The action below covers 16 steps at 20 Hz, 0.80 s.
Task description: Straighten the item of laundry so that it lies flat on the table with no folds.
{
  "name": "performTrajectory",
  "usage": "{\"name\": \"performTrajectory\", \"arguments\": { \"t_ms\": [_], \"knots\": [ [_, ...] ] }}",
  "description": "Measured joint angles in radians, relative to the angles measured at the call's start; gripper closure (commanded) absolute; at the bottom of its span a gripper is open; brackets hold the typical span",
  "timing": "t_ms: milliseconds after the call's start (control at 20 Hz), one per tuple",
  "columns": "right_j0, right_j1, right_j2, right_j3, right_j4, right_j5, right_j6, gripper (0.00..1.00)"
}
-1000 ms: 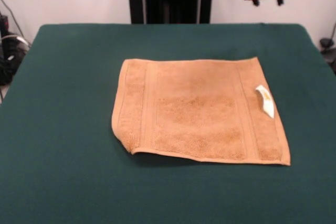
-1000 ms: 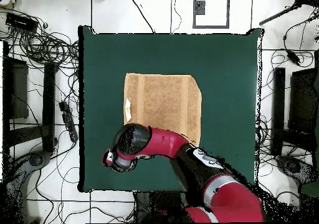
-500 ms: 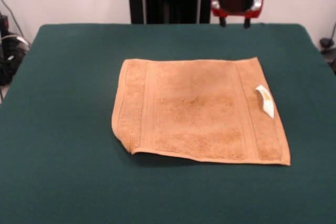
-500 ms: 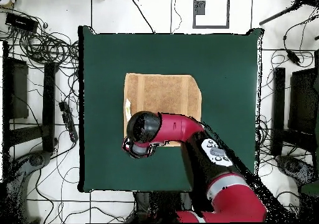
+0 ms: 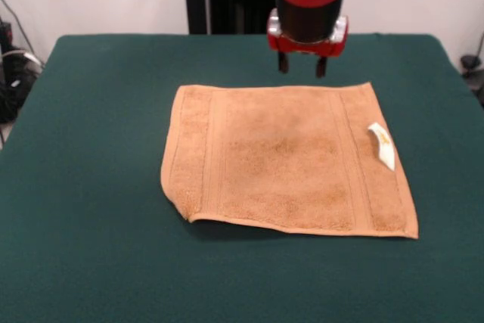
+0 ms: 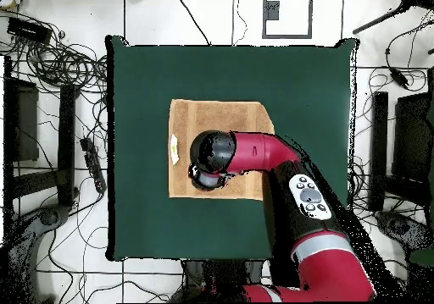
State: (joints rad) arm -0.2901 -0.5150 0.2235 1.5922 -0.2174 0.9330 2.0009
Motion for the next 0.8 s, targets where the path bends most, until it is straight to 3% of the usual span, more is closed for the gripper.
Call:
{"name": "performTrajectory", "arguments": {
  "t_ms": [500, 800],
  "knots": [
    [-0.012, 0.009, -0.001, -0.118, -0.034, 0.012, 0.0, 0.0],
    [-0.043, 0.067, -0.001, -0.194, -0.058, 0.012, 0.0, 0.0]
  ]
}}
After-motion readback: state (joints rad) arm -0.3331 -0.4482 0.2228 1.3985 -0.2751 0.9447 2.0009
